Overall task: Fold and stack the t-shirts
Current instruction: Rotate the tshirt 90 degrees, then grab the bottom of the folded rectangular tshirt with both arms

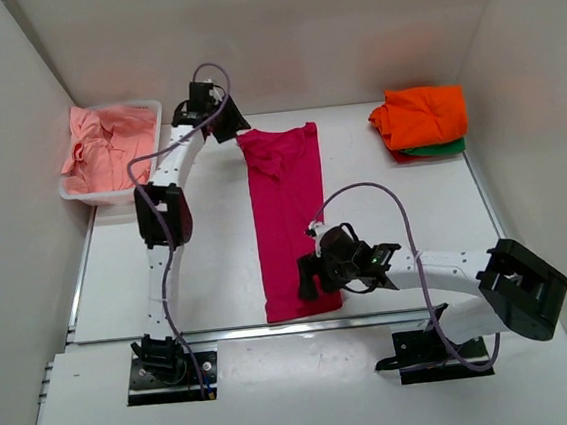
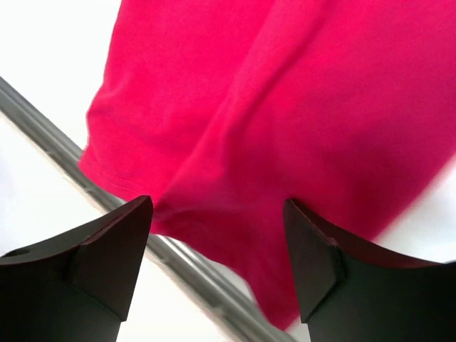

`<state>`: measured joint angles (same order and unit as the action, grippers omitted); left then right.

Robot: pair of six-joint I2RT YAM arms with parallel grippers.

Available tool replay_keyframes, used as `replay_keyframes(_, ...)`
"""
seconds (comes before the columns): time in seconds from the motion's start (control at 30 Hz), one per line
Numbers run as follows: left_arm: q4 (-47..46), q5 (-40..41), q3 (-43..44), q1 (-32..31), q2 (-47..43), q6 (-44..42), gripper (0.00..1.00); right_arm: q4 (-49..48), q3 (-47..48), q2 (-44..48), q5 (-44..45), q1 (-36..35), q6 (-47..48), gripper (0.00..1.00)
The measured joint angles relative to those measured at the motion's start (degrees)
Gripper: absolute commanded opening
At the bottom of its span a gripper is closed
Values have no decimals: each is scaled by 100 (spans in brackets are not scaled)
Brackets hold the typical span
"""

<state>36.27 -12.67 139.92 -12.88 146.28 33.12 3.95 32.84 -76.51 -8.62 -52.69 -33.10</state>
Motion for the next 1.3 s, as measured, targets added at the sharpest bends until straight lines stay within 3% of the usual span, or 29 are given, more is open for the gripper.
replay_keyframes(0.17,212,136,-1517,-55,-2277,-402,68,208,0,955,236,420,599,68)
replay_keyframes(0.27,-7,396,-3753,-516,-4317,-581,67,376,31,1617,439,1032,599,54)
replay_keyframes(0.4,-354,485,-6970,-1399,-6472,-479,67,1040,59,1825,756,1912,223,50)
replay_keyframes(0.53,-527,564,-9429,-1718,-7145,-59,68,1628,-273,2144,1029,1578,-354,50)
replay_keyframes(0.6,-476,658,-10220,-1888,-7316,205,70,1818,-531,2354,1097,1279,-693,50)
replay_keyframes(0.97,-1838,684,-11932,-2850,-8887,1722,71,1921,-809,1764,1471,155,-2017,51)
replay_keyframes(1.3,-2264,763,-11949,-3491,-8644,2269,72,1624,-435,1036,1572,-251,-2354,51)
